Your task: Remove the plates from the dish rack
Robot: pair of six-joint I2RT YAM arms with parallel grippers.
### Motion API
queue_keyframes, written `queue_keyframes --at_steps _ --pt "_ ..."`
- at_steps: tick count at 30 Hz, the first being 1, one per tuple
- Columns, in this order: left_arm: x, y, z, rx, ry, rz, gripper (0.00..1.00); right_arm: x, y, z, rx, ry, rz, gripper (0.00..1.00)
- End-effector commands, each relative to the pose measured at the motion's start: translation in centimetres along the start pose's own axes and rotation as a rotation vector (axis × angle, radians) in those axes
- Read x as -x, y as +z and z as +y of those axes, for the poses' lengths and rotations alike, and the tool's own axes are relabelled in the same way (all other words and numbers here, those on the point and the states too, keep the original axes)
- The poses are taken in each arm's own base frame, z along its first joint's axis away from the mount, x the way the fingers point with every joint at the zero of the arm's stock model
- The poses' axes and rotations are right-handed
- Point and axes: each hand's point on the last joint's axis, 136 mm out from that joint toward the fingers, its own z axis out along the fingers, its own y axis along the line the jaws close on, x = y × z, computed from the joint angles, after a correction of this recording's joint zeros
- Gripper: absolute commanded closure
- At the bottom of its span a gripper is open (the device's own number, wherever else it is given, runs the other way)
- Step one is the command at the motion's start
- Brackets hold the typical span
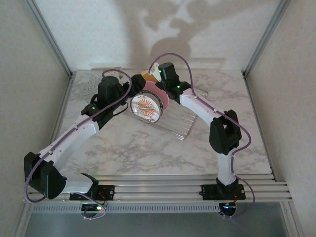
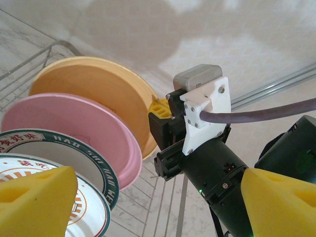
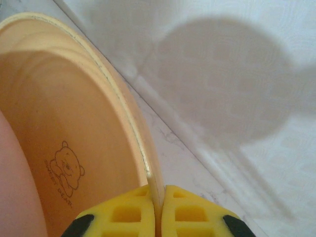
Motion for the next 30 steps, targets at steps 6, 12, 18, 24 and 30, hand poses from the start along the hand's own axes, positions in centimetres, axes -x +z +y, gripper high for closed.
queue_keyframes --at_steps 6,12,18,24,30 --pt "-0.1 0.1 -0.5 -0.025 0.004 -0.003 0.14 3.5 -3.1 -4.0 -0.132 0.042 -0.09 1.0" --pt "0.0 0.0 -0.7 -0.031 0.004 -0.005 0.14 3.9 -3.5 -5.2 -0.194 0.036 -0.092 1.0" --pt "-0.1 0.0 -0.7 -0.03 0.001 -0.003 0.14 4.2 -4.0 -6.3 -0.242 0.04 -0.098 1.0" --pt "0.1 -0.1 -0.8 -0.033 0.0 -0.008 0.14 4.7 -4.7 -7.6 -0.295 0.038 -0.112 1.0" --pt "0.2 -0.3 -1.1 -0.043 0.0 -0.009 0.14 5.0 -5.5 -9.6 -0.352 0.039 -0.121 1.0"
